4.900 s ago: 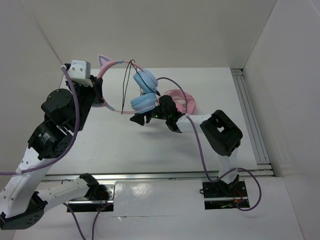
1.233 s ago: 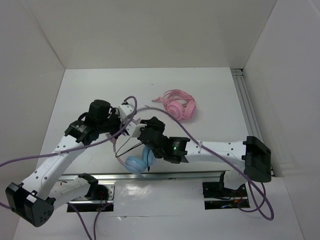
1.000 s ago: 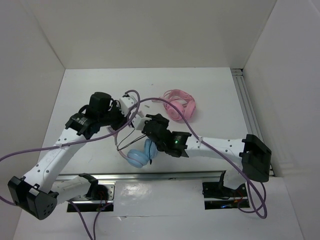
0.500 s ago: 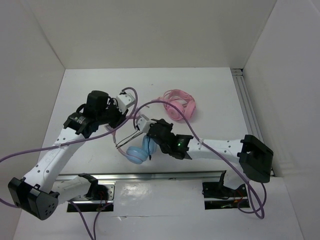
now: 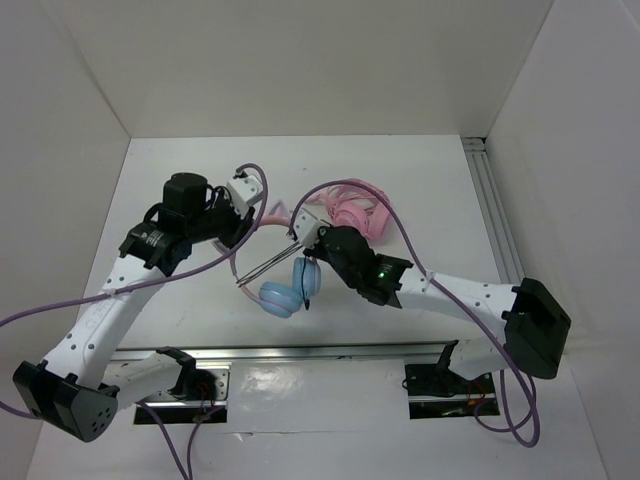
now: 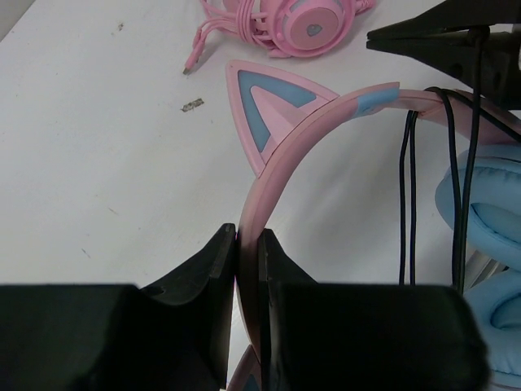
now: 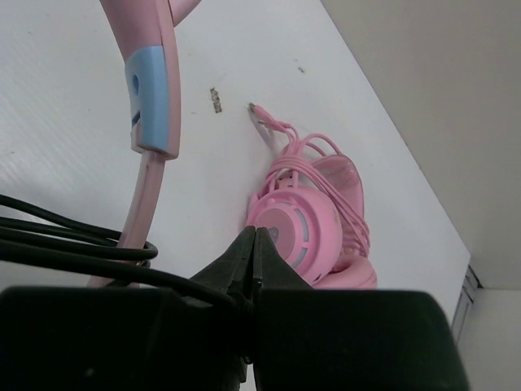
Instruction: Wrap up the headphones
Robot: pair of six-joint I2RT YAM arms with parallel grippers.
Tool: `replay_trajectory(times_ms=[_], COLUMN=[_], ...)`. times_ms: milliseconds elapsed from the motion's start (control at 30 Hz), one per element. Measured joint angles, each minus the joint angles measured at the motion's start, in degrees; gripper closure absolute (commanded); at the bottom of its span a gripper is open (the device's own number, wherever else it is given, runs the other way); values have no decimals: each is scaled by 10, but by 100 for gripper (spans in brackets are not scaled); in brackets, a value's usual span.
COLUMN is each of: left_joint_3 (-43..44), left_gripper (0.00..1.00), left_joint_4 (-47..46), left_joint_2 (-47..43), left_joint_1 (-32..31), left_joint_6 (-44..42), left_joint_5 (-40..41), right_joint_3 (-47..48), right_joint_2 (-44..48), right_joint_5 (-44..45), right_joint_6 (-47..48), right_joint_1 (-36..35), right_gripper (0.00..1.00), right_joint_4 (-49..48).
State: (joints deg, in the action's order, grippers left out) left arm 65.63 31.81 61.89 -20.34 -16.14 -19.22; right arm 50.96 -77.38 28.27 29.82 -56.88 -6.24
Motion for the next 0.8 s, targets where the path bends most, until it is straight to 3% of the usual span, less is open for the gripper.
replay_trajectory(times_ms=[333,600,800], left_joint_3=[14,16,22], left_gripper=[100,100,100], left_joint_4=[1,-8,-7], left_joint_2=[0,3,19], left_joint_1=[15,47,48], left_joint_6=[5,26,28], left_joint_5=[3,-5,-16], right_joint_3=[0,1,2], right_joint_2=[-16,-34,-35], right_joint_5=[-63,-94,-107], right_joint_6=[-25,-47,-58], right_joint_1=[28,55,71], right_gripper=[99,76,71], right_joint_4=[-2,4,10])
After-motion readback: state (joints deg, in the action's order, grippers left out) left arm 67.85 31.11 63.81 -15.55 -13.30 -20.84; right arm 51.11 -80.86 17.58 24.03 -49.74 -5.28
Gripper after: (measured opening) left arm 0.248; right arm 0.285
